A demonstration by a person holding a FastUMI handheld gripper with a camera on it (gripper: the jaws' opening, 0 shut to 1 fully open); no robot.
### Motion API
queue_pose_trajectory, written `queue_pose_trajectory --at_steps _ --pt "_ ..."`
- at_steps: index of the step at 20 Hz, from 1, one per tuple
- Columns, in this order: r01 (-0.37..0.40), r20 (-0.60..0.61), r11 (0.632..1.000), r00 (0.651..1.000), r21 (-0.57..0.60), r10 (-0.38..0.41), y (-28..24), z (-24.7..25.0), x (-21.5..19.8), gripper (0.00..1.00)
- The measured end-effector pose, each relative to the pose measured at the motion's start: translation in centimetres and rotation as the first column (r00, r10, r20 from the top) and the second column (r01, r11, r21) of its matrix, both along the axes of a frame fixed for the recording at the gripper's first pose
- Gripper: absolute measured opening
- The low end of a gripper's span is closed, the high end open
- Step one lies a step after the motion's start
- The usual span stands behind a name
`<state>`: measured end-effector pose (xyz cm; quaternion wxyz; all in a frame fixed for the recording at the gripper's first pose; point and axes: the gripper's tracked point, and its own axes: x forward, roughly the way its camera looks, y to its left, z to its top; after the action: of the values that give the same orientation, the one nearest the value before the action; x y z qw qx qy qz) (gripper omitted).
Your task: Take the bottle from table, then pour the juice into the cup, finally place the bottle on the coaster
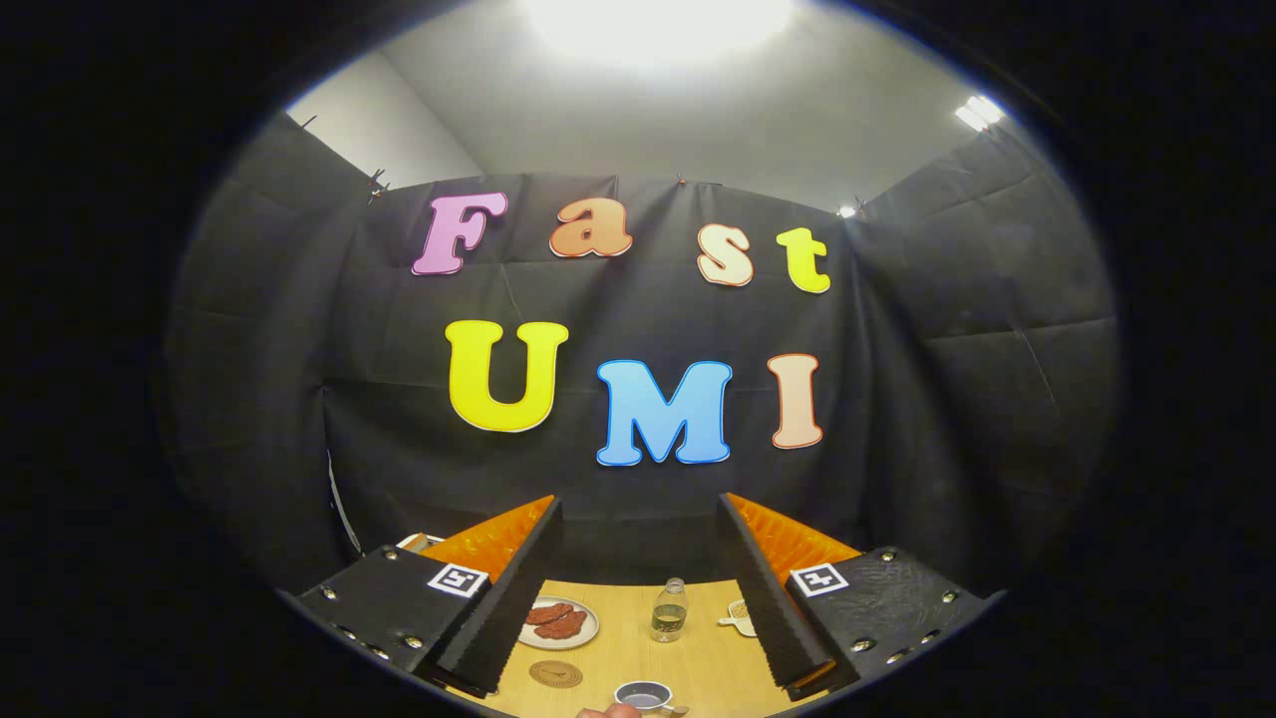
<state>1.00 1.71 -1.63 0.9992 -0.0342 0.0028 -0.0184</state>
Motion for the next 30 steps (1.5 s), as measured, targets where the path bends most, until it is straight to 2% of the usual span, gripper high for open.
queue_pose_trajectory --at_steps 6,12,18,20,25,30 --pt "-0.018 0.014 1.0 1.0 -0.002 0.018 3.1 -2.0 -1.4 0.95" --pt "-0.038 0.002 0.999 0.999 -0.005 0.038 5.9 -8.2 -3.6 0.95" --pt "-0.045 0.019 0.997 0.999 0.067 0.044 8.1 -13.9 -5.9 0.95" --pt "-0.042 -0.014 0.997 0.999 0.068 0.043 9.2 -16.7 -6.5 0.95" --pt "-0.122 -0.069 0.992 0.99 -0.03 0.119 13.7 -24.2 -7.7 0.95" --pt "-0.197 -0.124 0.98 0.973 0.007 0.196 19.2 -31.6 -7.9 0.95"
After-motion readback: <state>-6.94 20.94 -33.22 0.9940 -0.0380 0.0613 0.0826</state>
